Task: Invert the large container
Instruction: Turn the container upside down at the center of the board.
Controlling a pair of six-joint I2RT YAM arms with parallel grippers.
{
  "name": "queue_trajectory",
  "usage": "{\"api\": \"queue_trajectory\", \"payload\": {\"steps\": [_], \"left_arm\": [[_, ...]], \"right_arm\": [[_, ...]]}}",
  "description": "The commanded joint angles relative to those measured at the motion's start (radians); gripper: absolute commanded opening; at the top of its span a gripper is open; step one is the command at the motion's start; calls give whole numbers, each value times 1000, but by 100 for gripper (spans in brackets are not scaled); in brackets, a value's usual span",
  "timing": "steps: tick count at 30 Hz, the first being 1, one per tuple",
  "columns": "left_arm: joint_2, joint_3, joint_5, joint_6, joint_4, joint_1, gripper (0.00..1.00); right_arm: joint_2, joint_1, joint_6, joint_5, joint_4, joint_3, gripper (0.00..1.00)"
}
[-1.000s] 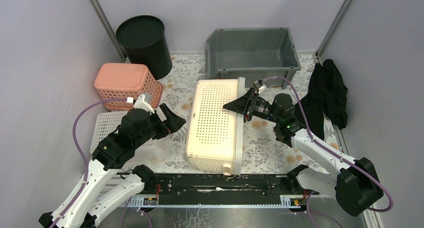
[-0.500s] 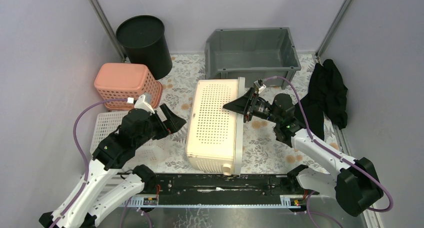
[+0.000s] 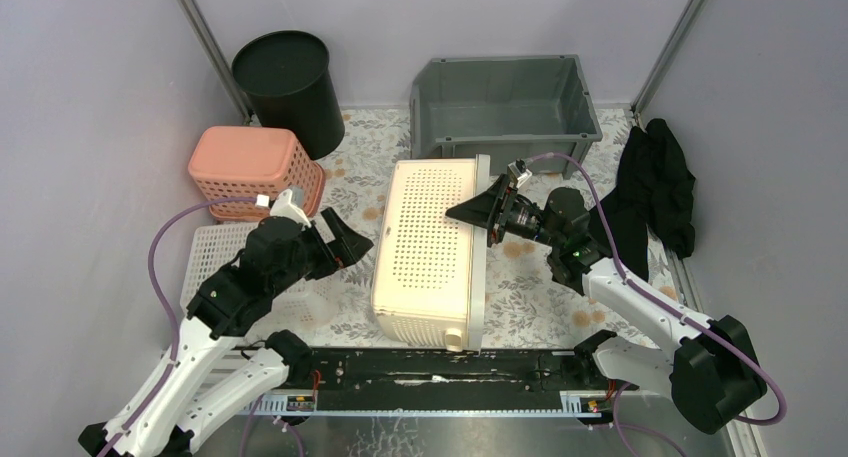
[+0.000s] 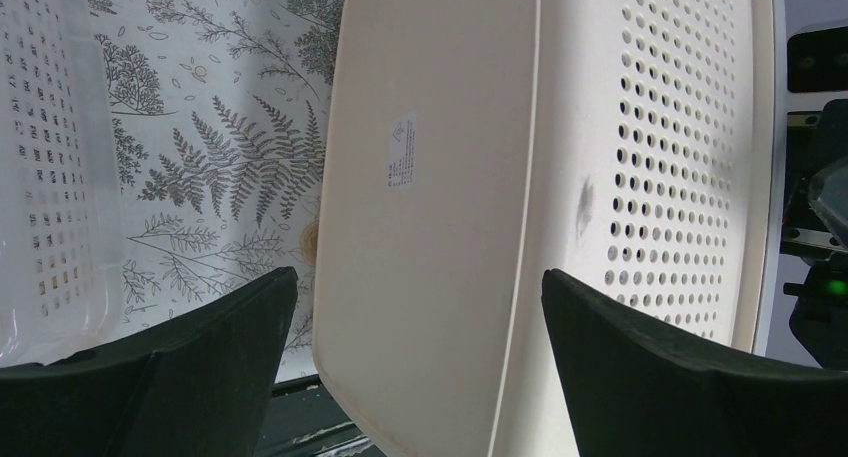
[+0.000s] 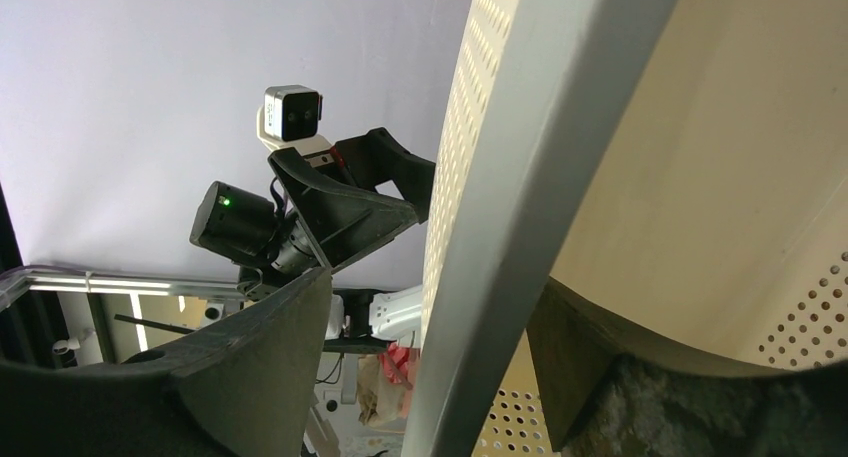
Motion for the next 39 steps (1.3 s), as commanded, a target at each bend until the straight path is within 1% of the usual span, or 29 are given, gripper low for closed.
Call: {"api": "queue_trajectory", "payload": {"steps": [1, 5, 7, 9, 16, 19, 24, 27, 39], "left_arm": [[3, 0, 6, -1, 65, 4, 100], [3, -12, 9, -1, 79, 4, 100], [9, -12, 15, -1, 83, 4, 100], [13, -8, 20, 0, 84, 4, 100], [3, -12, 23, -1, 82, 3, 100], [1, -14, 25, 0, 82, 4, 100], [4, -14, 24, 1, 82, 3, 100], [3, -18, 27, 0, 87, 4, 100], [-8, -30, 29, -3, 89, 4, 100]], "right_arm": [[-22, -5, -24, -10, 23, 38, 78], [-20, -5, -44, -11, -17, 53, 80], [-27, -5, -70, -5, -63, 70, 81], [-36, -5, -105, 4, -132, 91, 83], [-59, -5, -217, 39, -392, 158, 84], [-56, -5, -276, 50, -541, 200, 84], [-49, -5, -351, 52, -687, 253, 84], [-48, -5, -371, 45, -717, 266, 85], [-39, -1, -365, -3, -704, 272, 84]]}}
